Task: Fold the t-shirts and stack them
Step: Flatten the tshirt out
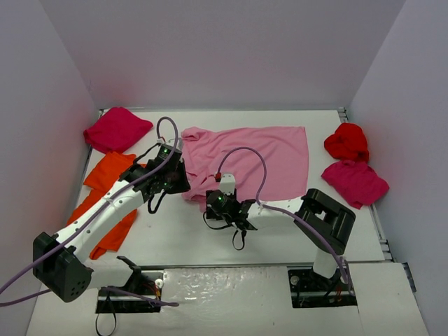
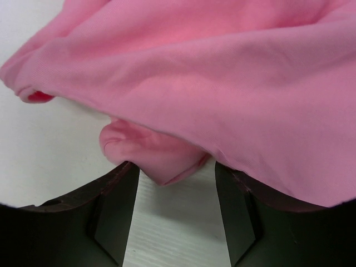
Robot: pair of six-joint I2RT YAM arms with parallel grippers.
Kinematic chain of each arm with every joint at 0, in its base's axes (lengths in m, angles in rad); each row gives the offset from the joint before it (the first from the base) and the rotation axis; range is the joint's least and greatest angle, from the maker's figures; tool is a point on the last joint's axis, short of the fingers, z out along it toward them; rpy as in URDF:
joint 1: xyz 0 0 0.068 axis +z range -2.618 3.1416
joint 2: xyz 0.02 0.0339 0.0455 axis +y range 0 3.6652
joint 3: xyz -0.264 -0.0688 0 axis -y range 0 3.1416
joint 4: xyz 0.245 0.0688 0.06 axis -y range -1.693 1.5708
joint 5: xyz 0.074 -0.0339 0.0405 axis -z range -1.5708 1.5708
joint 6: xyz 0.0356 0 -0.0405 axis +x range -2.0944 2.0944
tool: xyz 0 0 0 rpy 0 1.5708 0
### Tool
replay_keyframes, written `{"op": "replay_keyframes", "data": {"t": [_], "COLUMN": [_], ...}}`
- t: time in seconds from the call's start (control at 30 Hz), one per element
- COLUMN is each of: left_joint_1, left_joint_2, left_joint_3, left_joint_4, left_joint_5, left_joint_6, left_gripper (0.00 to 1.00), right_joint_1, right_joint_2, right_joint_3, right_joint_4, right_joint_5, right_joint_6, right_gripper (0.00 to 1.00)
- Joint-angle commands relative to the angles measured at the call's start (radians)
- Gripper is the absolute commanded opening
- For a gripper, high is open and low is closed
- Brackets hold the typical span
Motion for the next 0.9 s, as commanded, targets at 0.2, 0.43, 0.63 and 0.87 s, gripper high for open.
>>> {"op": "replay_keyframes", "data": {"t": [0.2,0.43,0.63,0.87], "left_joint_1": [0.007,0.008,0.008,0.008], "left_joint_2": [0.002,0.002,0.003,0.009], "left_joint_3": [0.023,0.028,0.026,0.015], "left_joint_4": [0.043,0.041,0.035,0.048], "left_joint_5": [0.007,0.01,0.008,0.013], "left_joint_6": [-0.002,0.003,0.007,0.004], "left_gripper": [0.0,0.0,0.0,0.0], "right_joint_1": [0.009,0.01,0.022,0.026], "right_joint_2": [-0.01,0.005,-0.092,-0.245], "right_joint_3": [0.045,0.056,0.08,0.178], "right_joint_4": [0.049,-0.002,-0.136,-0.359], "right_joint_5": [0.024,0.023,-0.018,-0.138], "right_joint_6": [-0.023,-0.019,-0.012,-0.034], "right_gripper": [0.44,0.0,0.0,0.0]}}
